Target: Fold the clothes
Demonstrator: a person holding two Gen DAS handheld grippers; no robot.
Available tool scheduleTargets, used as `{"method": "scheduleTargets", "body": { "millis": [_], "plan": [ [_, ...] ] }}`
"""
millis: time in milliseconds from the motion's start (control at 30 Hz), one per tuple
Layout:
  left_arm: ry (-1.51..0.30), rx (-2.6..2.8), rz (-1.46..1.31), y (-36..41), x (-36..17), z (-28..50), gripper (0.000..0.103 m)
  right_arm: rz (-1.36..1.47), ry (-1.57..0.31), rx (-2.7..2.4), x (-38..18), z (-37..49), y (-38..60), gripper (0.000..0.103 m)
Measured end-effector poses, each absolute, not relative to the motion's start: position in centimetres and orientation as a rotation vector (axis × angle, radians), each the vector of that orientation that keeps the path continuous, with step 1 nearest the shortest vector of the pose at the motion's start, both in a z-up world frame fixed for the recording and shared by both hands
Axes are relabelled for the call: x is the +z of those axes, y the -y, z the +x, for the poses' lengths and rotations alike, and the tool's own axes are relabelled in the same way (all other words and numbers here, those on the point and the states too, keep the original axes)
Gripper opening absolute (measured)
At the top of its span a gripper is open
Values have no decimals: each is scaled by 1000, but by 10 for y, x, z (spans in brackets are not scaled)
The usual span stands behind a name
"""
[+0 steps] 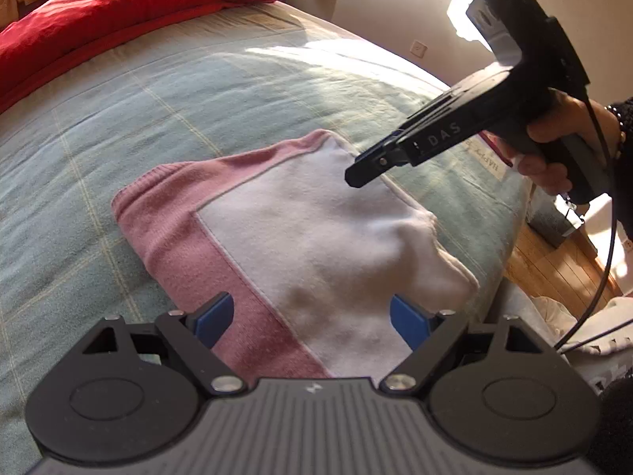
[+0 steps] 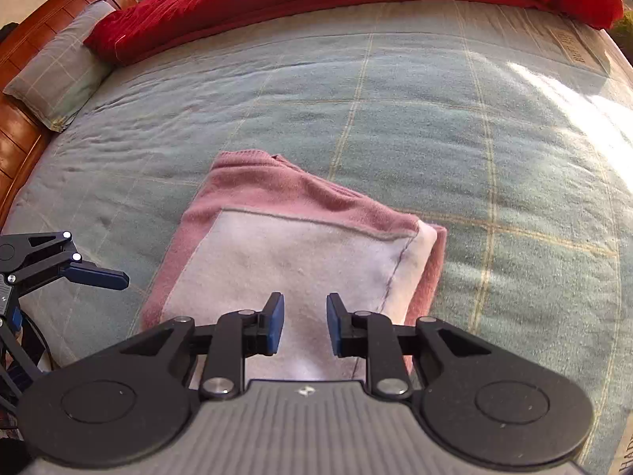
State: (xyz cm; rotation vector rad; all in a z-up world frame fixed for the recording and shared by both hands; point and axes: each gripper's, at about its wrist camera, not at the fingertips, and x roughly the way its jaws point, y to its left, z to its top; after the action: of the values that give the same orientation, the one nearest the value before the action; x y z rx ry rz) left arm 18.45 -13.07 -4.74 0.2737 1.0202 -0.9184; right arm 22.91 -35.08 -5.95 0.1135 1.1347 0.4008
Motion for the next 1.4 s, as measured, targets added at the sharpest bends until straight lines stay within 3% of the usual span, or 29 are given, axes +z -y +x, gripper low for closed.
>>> {"method": "scheduleTargets", "body": {
  "millis": [400,633,733,1100,1400],
  "plan": [
    [-1133,-922,368,154,-101,121,86,71,-1130,322,-78,170,344,29],
    [-1136,-974,443,156,-87,93,87,79,-1114,315,-73,168,345,30],
    [-1090,-957,449,151,-71,101,87,82,-1099,339,-66,164,343,35],
    [-973,-744,275,140,-53,213,85,74,-1107,407,-74,154,338,35],
    [-1054,-706,269,173,-105,248,85,9,-1152,401,-92,149,346,30]
  ]
}}
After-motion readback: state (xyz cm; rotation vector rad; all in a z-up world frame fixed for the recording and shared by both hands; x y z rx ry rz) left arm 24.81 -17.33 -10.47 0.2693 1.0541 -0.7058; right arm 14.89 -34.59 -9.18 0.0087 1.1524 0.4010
